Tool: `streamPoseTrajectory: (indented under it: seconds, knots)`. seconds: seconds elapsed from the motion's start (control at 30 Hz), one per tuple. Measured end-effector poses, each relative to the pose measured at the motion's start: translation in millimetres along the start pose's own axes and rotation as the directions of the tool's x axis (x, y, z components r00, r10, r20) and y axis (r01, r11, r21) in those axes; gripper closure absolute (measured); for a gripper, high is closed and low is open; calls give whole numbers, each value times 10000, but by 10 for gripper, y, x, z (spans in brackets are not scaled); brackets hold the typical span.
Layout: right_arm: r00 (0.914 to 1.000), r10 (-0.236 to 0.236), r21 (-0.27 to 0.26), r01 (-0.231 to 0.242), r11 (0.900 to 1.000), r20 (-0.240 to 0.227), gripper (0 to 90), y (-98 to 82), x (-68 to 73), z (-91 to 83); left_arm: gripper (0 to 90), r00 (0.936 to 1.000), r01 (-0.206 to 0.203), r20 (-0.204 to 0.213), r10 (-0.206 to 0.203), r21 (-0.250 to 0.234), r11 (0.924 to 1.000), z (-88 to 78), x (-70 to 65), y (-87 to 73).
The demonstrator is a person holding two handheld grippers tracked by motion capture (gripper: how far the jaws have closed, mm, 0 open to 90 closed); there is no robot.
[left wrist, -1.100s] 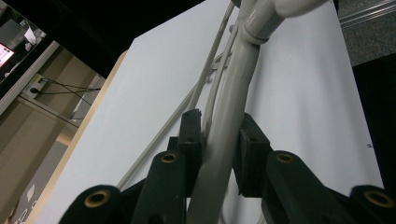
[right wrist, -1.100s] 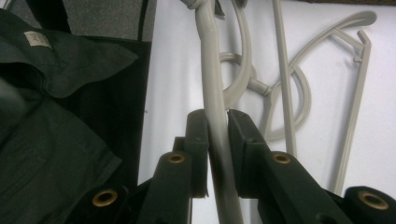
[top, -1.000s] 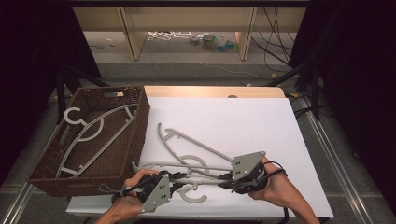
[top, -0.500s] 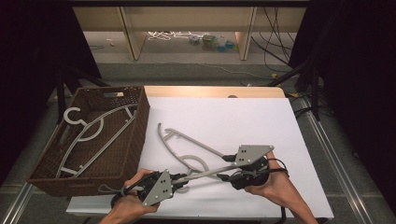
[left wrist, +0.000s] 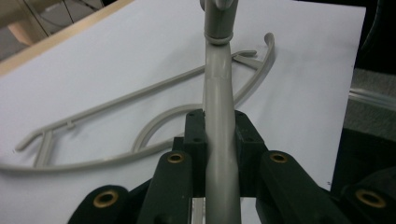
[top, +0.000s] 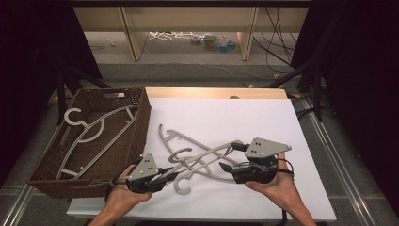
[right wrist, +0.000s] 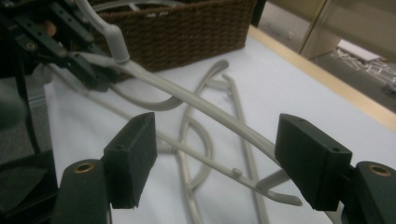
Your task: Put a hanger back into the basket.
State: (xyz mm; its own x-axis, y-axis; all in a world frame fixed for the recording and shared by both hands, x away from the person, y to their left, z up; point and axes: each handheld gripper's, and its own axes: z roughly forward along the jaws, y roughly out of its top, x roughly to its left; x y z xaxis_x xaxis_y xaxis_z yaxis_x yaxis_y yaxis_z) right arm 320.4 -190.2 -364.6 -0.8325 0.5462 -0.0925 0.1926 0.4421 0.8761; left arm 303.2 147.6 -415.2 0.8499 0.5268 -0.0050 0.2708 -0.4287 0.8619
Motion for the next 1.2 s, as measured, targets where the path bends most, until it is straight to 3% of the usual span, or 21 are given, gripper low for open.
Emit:
streamPoseTrajectory:
  seconds: [0.03, 0.13, 0.17, 0.3, 0.37, 0.47, 0.5, 0.6, 0.63, 0.7, 0.9, 1.0, 1.03, 1.13, 1.17, 1.2]
  knots:
    - [10000, 79, -17, -79, 10000, -32, 305, -3, 9, -4, 792, 9994, 353, 12, -352, -76, 9993, -11, 29, -9]
    - [9999, 67, -269, -64, 9996, 122, 297, -19, 16, -4, 792, 9980, 639, 29, -639, -41, 9979, -36, 57, -17]
    - [9999, 82, -244, -80, 9997, 89, 285, -42, 38, -7, 792, 9947, 1021, 159, -1019, -140, 9947, -54, 95, -24]
    - [9993, 292, -519, -280, 9983, 236, 257, -119, 71, 9, 792, 9885, 1496, 268, -1488, -304, 9883, -91, 144, -38]
    - [9982, 515, -589, -496, 9970, 301, 240, -161, 87, 14, 792, 9813, 1917, 277, -1905, -515, 9801, -150, 185, -38]
    - [9975, 641, -589, -622, 9963, 294, 230, -203, 100, 18, 792, 9791, 2030, 282, -2016, -618, 9772, -189, 214, -36]
    - [9968, 720, -539, -700, 9961, 360, 209, -248, 110, 26, 792, 9721, 2339, 360, -2317, -798, 9690, -240, 244, -39]
    - [9962, 786, -602, -763, 9953, 366, 210, -289, 122, 42, 792, 9682, 2500, 346, -2478, -884, 9642, -284, 268, -35]
    - [9961, 829, -472, -814, 9956, 305, 210, -323, 130, 49, 792, 9617, 2738, 372, -2714, -1023, 9563, -324, 292, -31]
    - [9961, 872, -515, -863, 9949, 159, 210, -338, 135, 65, 792, 9603, 2788, 327, -2769, -1038, 9547, -346, 300, -27]
    - [9969, 745, -557, -731, 9958, 249, 210, -373, 143, 67, 792, 9433, 3314, 323, -3304, -1485, 9317, -529, 405, 38]
    - [9969, 745, -470, -733, 9962, 234, 205, -389, 142, 67, 792, 9389, 3434, 354, -3423, -1624, 9251, -622, 442, 99]
    - [9967, 784, -471, -773, 9959, 222, 200, -405, 149, 76, 792, 9321, 3620, 509, -3587, -1717, 9162, -686, 457, 149]
    - [9972, 727, -407, -719, 9966, 184, 200, -414, 149, 85, 792, 9322, 3615, 477, -3589, -1757, 9157, -758, 478, 202]
    - [9969, 759, -408, -750, 9963, 210, 200, -420, 156, 86, 792, 9315, 3621, 435, -3612, -2050, 9093, -842, 519, 268]
    - [9969, 759, -408, -750, 9963, 210, 200, -420, 156, 86, 793, 9315, 3621, 435, -3612, -2050, 9093, -842, 519, 268]
